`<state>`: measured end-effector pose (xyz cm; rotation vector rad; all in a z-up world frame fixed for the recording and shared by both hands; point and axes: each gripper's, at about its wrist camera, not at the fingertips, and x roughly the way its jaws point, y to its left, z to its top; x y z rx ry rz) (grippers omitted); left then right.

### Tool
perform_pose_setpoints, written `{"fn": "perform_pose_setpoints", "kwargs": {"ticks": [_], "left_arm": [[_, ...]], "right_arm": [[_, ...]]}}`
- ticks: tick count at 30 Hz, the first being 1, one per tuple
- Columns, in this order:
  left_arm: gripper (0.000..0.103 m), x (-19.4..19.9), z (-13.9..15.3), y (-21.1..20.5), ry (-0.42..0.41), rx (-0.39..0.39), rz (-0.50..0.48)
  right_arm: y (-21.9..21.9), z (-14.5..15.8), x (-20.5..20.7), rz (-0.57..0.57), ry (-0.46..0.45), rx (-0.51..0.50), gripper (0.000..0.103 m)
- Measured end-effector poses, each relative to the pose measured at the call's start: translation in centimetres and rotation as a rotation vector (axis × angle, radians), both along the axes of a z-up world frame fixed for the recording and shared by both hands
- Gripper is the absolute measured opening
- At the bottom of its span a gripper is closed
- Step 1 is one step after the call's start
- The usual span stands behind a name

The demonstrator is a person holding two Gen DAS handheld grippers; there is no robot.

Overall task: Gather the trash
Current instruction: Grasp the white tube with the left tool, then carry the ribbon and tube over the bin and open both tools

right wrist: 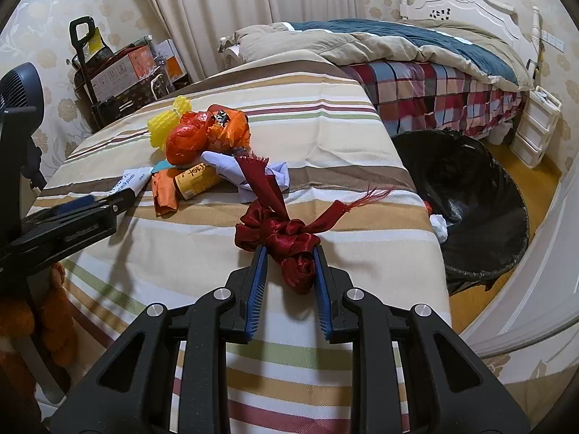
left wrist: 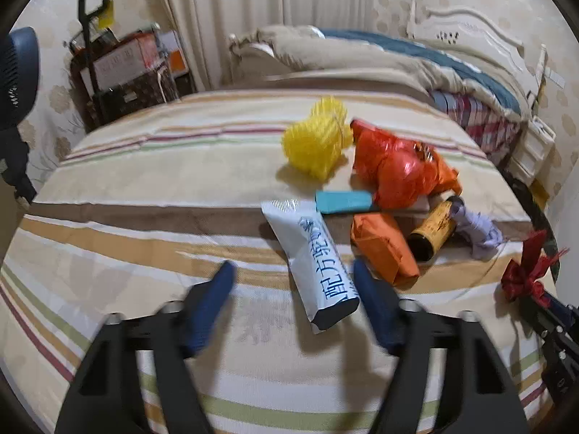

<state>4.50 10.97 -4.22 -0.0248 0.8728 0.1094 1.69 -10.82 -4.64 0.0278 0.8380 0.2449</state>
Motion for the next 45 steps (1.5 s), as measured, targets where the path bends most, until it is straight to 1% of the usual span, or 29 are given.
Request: {"fn": "perform_pose_setpoints", "kwargs": {"ticks": [1,3,4,6,7,9,11,21,29,33,38,45], "left_arm": [[0.054,0.2,-0.3,0.2,0.018,-0.02,-0.011],[0.04,0.1,-0.5,0.3,0.026,-0.034,-0.024],[0.038,0.1,-0.4,0.2,0.022,-0.029,-0.032],[0.026,-0.2,-0.5,0.1,0.016,-0.015,-0.044],[0.025,-0.4,-0.5,0.0,0.014,-0.011,-0.05],[0.019,-0.7,-0.5,-0.1,0.008,-0.02,-0.066],[0.017,-1.1,-0.4,-0.1,0.001,-0.024,-0.075],[0.016,-4.0,1.0,-0.1,-0.049,-0.031,-0.094],[0.015,-5.4,3.4,-1.2,-0.117,-0.065,-0.153],[0.015,-4.7,4.2,-3.1,-0.145,-0.071,-0.199],[0.015,-2.8,5.0,-6.4,-0.176,-0.086,-0.264],[0.015,-0.2,5.2,-11.3,-0.183,-0.098,-0.341]], "right_arm": [[0.0,0.0,0.1,0.0,0.001,0.0,0.025],[0.0,-0.1,0.2,0.001,0.003,0.0,0.025],[0.0,-0.1,0.2,0.002,0.004,0.001,0.025],[0.1,-0.1,0.3,0.003,0.005,0.002,0.025],[0.0,-0.1,0.4,0.002,0.005,0.004,0.025],[0.0,-0.1,0.4,0.002,0.006,0.006,0.025],[0.1,-0.1,0.4,0.003,0.004,0.003,0.025],[-0.1,0.9,0.1,-0.008,-0.028,0.014,0.024],[-1.3,2.5,-0.2,-0.044,-0.074,0.019,0.024],[-2.7,3.4,0.0,-0.084,-0.101,0.014,0.024],[-5.0,4.3,0.7,-0.147,-0.128,-0.001,0.024],[-8.7,4.7,2.7,-0.236,-0.146,-0.021,0.024]]}}
